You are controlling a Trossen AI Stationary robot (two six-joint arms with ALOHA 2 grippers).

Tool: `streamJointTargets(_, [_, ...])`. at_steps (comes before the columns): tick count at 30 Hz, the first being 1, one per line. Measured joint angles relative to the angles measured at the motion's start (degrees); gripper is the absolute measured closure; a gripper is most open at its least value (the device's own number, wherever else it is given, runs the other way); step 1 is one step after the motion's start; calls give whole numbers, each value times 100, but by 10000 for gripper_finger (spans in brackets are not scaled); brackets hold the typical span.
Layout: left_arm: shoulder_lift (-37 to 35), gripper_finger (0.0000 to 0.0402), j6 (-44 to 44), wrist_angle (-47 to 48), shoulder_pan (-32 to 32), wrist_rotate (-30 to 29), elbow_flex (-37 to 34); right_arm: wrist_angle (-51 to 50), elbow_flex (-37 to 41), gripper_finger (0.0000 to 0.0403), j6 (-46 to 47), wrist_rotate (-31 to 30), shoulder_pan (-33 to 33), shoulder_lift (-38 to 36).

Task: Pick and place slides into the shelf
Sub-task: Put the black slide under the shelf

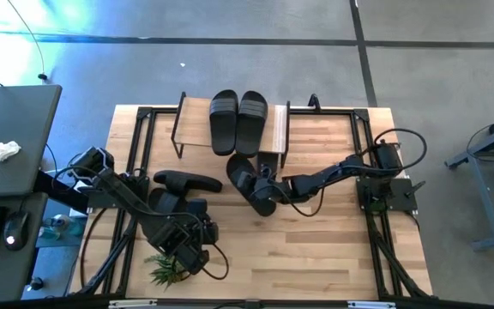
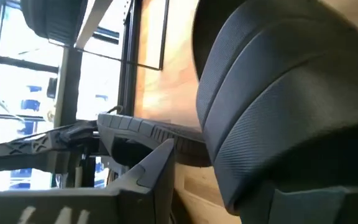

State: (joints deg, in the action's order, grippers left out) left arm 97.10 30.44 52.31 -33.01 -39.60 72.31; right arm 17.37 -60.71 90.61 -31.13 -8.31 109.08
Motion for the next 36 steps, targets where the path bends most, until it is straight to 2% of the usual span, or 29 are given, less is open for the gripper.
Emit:
streamJointTargets(4, [0, 402, 0, -5, 0, -52, 0, -3, 0, 243, 217, 63, 48, 0])
streamJointTargets(9, [0, 402, -2, -22, 0, -54, 0, -150, 0, 216, 540, 489, 121, 0])
streamJointTargets(16, [0, 402, -3, -33, 0, -54, 0, -348, 0, 220, 1143, 572, 166, 0])
streamJointTargets(23, [0, 402, -11, -35, 0, -54, 0, -571, 0, 222, 1449, 1130, 313, 0])
streamJointTargets(29, [0, 402, -13, -33, 0, -54, 0, -710, 0, 222, 1503, 1397, 316, -2])
streamJointTargets(36, [0, 401, -13, -13, 0, -54, 0, -1139, 0, 222, 1462, 1989, 281, -4])
